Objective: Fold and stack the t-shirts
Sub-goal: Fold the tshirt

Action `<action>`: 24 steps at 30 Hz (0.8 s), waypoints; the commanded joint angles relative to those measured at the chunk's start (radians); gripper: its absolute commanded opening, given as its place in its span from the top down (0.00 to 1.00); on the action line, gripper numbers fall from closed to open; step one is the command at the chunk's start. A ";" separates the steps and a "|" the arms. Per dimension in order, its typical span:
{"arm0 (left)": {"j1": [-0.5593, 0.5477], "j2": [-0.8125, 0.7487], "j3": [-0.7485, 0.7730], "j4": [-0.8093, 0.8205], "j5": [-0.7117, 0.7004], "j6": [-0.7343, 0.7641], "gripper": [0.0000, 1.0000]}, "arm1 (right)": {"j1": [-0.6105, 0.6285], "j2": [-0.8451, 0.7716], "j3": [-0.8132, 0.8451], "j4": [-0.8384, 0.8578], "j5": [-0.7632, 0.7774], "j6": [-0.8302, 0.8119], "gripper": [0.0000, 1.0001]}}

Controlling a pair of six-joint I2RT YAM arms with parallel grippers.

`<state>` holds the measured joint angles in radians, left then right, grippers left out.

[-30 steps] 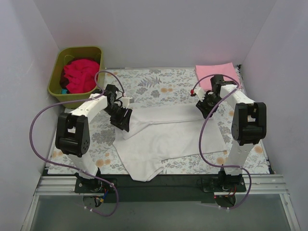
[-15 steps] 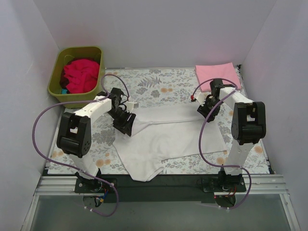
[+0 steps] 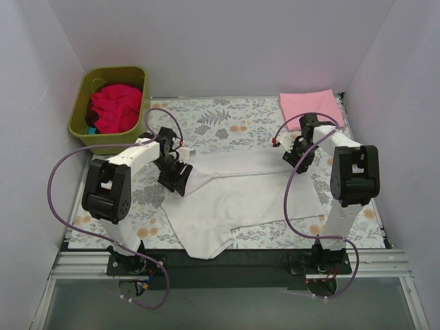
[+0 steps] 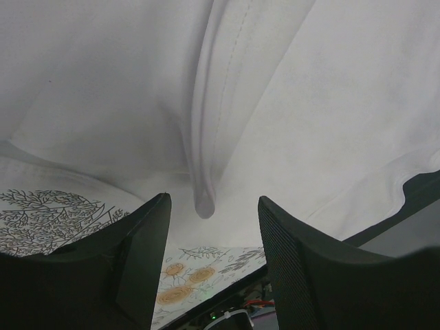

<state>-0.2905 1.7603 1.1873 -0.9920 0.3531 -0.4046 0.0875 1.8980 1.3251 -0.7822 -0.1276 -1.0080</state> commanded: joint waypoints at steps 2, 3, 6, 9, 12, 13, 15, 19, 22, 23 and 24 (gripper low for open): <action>-0.006 -0.004 -0.011 0.007 0.000 0.003 0.47 | 0.009 0.000 -0.012 0.011 0.016 -0.050 0.56; -0.007 -0.002 -0.014 0.006 0.004 0.003 0.48 | 0.009 0.001 -0.010 0.012 0.019 -0.049 0.62; -0.010 0.004 -0.029 0.006 0.010 0.004 0.56 | 0.012 0.001 -0.007 0.012 0.025 -0.049 0.75; -0.010 -0.001 -0.017 0.000 0.014 0.000 0.74 | 0.012 -0.005 -0.004 0.012 0.026 -0.050 0.85; -0.009 0.001 0.024 -0.016 0.014 -0.008 0.91 | 0.012 -0.004 0.006 0.012 0.029 -0.055 0.97; -0.009 0.004 0.037 -0.020 0.012 -0.010 0.95 | 0.012 -0.004 0.013 0.012 0.031 -0.057 0.99; -0.007 0.007 0.073 -0.034 0.017 -0.013 1.00 | 0.012 -0.004 0.031 0.011 0.029 -0.058 0.99; 0.002 0.018 0.167 -0.063 0.006 -0.010 1.00 | 0.012 -0.011 0.068 0.011 0.023 -0.060 0.99; 0.023 0.031 0.297 -0.088 -0.014 -0.007 1.00 | 0.011 -0.011 0.132 0.012 0.017 -0.060 0.99; 0.031 0.051 0.331 -0.094 -0.026 -0.002 1.00 | 0.012 -0.005 0.157 0.012 0.017 -0.058 0.99; 0.040 0.062 0.362 -0.102 -0.037 0.000 1.00 | 0.011 0.013 0.211 0.012 0.019 -0.055 0.99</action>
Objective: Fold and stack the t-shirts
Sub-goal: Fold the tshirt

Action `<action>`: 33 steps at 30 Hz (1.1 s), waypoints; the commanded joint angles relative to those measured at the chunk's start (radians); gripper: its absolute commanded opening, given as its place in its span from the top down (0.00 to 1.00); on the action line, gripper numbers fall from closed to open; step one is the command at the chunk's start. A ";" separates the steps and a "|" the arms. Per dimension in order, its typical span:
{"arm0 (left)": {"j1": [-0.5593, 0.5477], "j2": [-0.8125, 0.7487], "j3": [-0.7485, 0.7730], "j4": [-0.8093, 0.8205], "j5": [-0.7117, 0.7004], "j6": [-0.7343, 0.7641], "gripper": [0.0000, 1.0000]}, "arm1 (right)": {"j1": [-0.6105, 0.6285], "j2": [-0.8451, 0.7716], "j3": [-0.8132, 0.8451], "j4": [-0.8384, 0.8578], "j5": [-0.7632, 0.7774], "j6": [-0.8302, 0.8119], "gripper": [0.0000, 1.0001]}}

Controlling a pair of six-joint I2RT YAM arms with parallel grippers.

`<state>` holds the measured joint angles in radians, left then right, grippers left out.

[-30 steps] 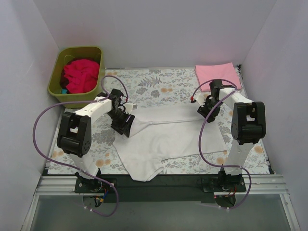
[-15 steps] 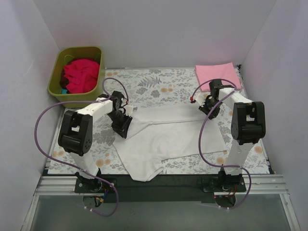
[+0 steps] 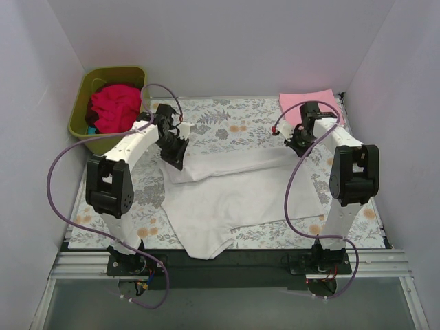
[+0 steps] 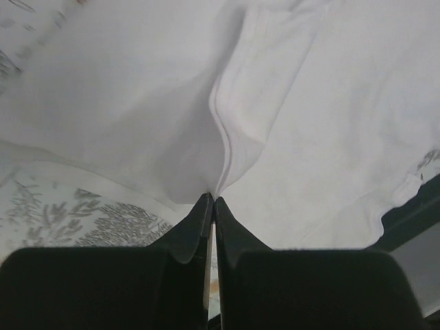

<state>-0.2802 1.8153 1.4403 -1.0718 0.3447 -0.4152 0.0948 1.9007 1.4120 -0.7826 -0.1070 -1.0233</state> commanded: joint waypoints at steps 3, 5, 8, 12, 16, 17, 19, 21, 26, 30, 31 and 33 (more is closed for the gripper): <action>0.065 0.065 0.242 -0.014 -0.065 0.022 1.00 | 0.005 0.049 0.212 0.011 0.009 -0.037 0.99; 0.090 0.093 0.334 -0.005 -0.079 0.024 1.00 | 0.003 0.092 0.295 0.013 0.016 -0.035 0.99; 0.105 0.142 0.428 0.024 -0.108 0.032 1.00 | 0.002 0.142 0.398 0.011 0.024 -0.031 0.99; 0.108 0.167 0.491 0.088 -0.139 0.035 1.00 | 0.002 0.190 0.488 0.014 0.013 -0.018 0.99; 0.111 0.125 0.488 0.167 -0.190 0.047 1.00 | 0.003 0.199 0.512 0.014 0.024 -0.018 0.99; 0.113 0.116 0.483 0.179 -0.190 0.062 1.00 | 0.000 0.196 0.509 0.014 0.020 -0.018 0.99; 0.111 0.096 0.467 0.181 -0.176 0.073 1.00 | 0.000 0.190 0.501 0.019 0.007 -0.018 0.99; 0.111 0.088 0.457 0.167 -0.167 0.081 1.00 | -0.001 0.186 0.499 0.020 0.004 -0.015 0.99; 0.111 0.010 0.382 0.190 -0.144 0.116 1.00 | -0.001 0.158 0.472 0.020 -0.020 -0.021 0.99; 0.107 -0.045 0.330 0.170 -0.084 0.150 1.00 | -0.004 0.129 0.411 0.022 -0.030 -0.043 0.99; 0.105 -0.057 0.322 0.159 -0.060 0.159 1.00 | -0.004 0.123 0.400 0.023 -0.030 -0.049 0.99; 0.089 -0.082 0.296 0.112 -0.026 0.168 1.00 | -0.006 0.115 0.378 0.026 -0.025 -0.064 0.99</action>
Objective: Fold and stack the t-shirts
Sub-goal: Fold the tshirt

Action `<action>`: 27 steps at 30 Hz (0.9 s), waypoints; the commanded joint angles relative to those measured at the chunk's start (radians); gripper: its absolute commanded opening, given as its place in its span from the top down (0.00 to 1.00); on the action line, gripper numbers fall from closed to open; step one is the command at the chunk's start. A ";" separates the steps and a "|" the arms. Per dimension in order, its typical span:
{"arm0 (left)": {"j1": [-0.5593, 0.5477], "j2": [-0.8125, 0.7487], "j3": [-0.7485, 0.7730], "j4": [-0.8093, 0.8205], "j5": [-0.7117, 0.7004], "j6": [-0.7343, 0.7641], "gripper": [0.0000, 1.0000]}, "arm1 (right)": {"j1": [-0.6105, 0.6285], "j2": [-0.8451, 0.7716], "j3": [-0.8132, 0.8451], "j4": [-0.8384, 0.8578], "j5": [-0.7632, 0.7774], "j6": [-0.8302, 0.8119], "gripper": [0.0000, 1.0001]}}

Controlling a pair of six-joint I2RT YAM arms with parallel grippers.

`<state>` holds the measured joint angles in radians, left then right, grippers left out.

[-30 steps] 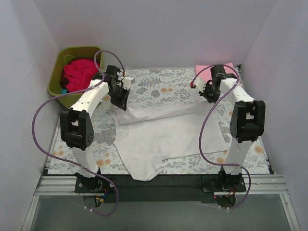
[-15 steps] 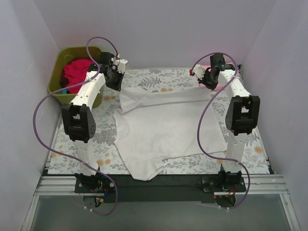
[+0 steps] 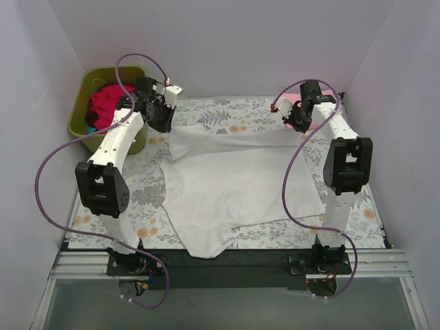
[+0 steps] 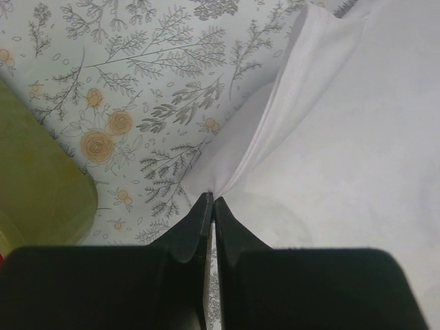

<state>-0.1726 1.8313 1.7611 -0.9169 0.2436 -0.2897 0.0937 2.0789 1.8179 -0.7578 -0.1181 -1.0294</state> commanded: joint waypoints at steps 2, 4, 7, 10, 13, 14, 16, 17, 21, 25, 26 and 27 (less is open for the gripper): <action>-0.039 -0.109 -0.084 -0.088 0.112 0.055 1.00 | -0.008 -0.062 -0.048 0.002 -0.012 -0.063 0.99; -0.067 -0.128 -0.139 -0.108 0.132 0.054 1.00 | -0.006 -0.062 -0.064 0.005 -0.012 -0.070 0.99; -0.099 -0.165 -0.283 -0.086 0.126 0.018 1.00 | -0.008 -0.059 -0.083 0.011 -0.012 -0.083 0.99; -0.128 -0.179 -0.399 -0.062 0.120 -0.009 1.00 | -0.008 -0.059 -0.117 0.015 -0.009 -0.099 0.99; -0.145 -0.179 -0.466 -0.051 0.125 -0.012 1.00 | -0.008 -0.074 -0.169 0.020 -0.008 -0.126 0.99; -0.148 -0.178 -0.476 -0.054 0.131 -0.008 1.00 | -0.008 -0.085 -0.196 0.021 -0.008 -0.132 0.99; -0.151 -0.175 -0.485 -0.066 0.138 0.004 1.00 | -0.008 -0.095 -0.221 0.025 -0.006 -0.141 0.99; -0.153 -0.173 -0.483 -0.080 0.149 0.014 1.00 | -0.008 -0.103 -0.232 0.026 -0.002 -0.150 0.99; -0.154 -0.185 -0.439 -0.108 0.169 0.017 1.00 | -0.014 -0.118 -0.241 0.032 0.009 -0.155 0.99; -0.159 -0.178 -0.420 -0.143 0.191 0.023 1.00 | -0.014 -0.125 -0.238 0.031 0.009 -0.166 0.99; -0.160 -0.179 -0.445 -0.145 0.191 0.027 1.00 | -0.014 -0.125 -0.244 0.032 0.009 -0.166 0.99; -0.162 -0.181 -0.459 -0.143 0.195 0.037 1.00 | -0.014 -0.126 -0.250 0.031 0.009 -0.173 0.99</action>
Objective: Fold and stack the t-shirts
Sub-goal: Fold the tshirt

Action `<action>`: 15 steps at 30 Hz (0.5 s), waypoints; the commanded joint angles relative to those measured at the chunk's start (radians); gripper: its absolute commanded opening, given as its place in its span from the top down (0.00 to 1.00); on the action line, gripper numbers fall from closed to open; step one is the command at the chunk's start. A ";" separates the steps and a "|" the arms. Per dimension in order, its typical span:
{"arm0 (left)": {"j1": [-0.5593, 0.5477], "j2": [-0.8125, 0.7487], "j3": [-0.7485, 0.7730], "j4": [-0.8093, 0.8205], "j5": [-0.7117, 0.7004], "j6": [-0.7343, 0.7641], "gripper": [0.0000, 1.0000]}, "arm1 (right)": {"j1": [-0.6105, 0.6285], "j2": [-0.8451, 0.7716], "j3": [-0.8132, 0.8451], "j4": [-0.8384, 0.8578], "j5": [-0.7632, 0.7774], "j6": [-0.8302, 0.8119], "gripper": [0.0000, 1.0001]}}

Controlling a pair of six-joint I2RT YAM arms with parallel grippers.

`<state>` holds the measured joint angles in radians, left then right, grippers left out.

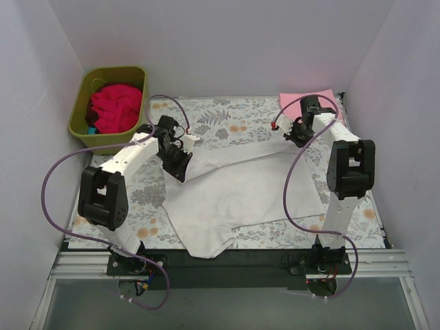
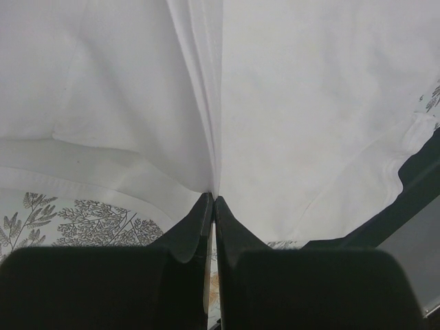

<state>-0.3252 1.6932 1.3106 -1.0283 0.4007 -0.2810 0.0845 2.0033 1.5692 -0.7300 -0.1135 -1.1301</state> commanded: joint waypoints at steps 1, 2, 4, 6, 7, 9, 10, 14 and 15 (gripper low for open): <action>-0.011 -0.044 -0.023 -0.032 0.043 0.035 1.00 | -0.003 -0.054 -0.020 0.001 0.005 -0.074 0.99; -0.018 -0.046 -0.045 -0.035 0.043 0.040 1.00 | -0.005 -0.064 -0.034 0.001 0.006 -0.080 0.99; -0.028 -0.050 -0.060 -0.039 0.049 0.060 1.00 | -0.003 -0.080 -0.069 0.000 0.006 -0.106 0.99; -0.038 -0.049 -0.066 -0.064 0.055 0.081 1.00 | -0.005 -0.109 -0.116 0.000 0.011 -0.118 0.99; -0.040 -0.049 -0.067 -0.079 0.061 0.100 1.00 | -0.006 -0.124 -0.127 0.000 0.012 -0.125 0.85; -0.040 -0.047 -0.042 -0.095 0.066 0.109 0.78 | -0.008 -0.132 -0.136 0.000 0.023 -0.123 0.69; -0.038 -0.049 -0.028 -0.107 0.073 0.111 0.70 | -0.009 -0.135 -0.127 0.001 0.026 -0.119 0.57; -0.002 -0.052 0.039 -0.099 0.128 0.076 0.58 | -0.040 -0.110 -0.012 -0.063 -0.038 -0.034 0.54; 0.011 -0.044 0.058 -0.099 0.139 0.062 0.58 | -0.042 -0.100 0.049 -0.081 -0.052 -0.016 0.55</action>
<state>-0.3531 1.6924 1.2900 -1.1278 0.4694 -0.2020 0.0650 1.9221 1.4895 -0.7631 -0.1184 -1.1534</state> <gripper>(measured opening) 0.416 0.457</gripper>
